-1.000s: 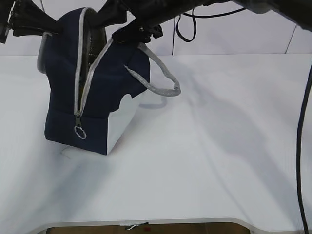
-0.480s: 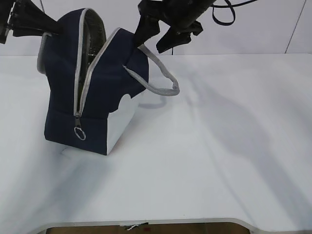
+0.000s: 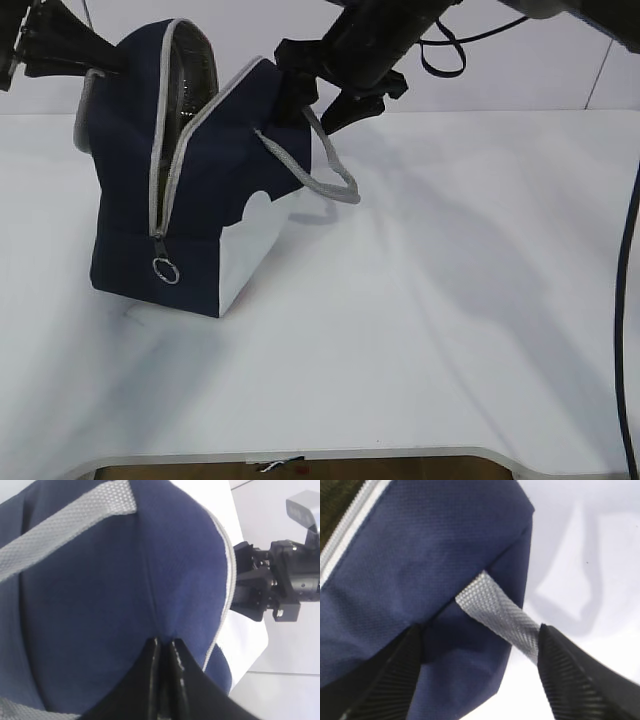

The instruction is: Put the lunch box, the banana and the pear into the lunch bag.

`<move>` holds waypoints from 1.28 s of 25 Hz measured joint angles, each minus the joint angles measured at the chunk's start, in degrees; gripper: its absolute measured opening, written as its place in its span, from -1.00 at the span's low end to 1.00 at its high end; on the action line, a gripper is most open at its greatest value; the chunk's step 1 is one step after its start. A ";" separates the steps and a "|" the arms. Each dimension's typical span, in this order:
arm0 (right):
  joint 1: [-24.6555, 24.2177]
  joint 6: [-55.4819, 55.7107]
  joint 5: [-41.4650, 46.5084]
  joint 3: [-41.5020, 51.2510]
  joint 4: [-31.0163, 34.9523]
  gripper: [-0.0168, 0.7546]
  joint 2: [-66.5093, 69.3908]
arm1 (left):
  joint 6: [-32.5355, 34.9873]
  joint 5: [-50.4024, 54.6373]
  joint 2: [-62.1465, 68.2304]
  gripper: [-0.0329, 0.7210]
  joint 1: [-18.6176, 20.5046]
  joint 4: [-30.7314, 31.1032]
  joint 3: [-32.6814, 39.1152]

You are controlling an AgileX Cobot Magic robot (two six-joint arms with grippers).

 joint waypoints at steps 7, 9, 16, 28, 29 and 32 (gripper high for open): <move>0.00 0.63 -1.35 0.00 10.88 0.54 3.07 | 0.00 0.00 0.00 -0.90 0.00 0.78 0.00; 0.00 0.63 -1.45 0.00 14.95 0.54 3.62 | 0.00 0.00 0.00 -0.90 0.00 0.91 0.00; 0.00 -0.59 -1.56 0.00 22.14 0.54 3.73 | 0.00 0.00 0.00 -0.90 0.00 1.04 0.00; 0.00 -0.68 -1.07 -3.28 16.19 0.54 3.73 | 0.00 0.00 0.00 -0.90 0.00 1.04 0.00; 0.00 -0.68 -1.07 -4.57 15.75 0.54 3.73 | 0.00 0.00 0.00 -0.90 0.00 1.04 0.00; 0.00 0.01 -1.93 -7.35 12.36 0.54 3.73 | 0.00 0.00 0.00 -0.90 0.00 1.04 0.00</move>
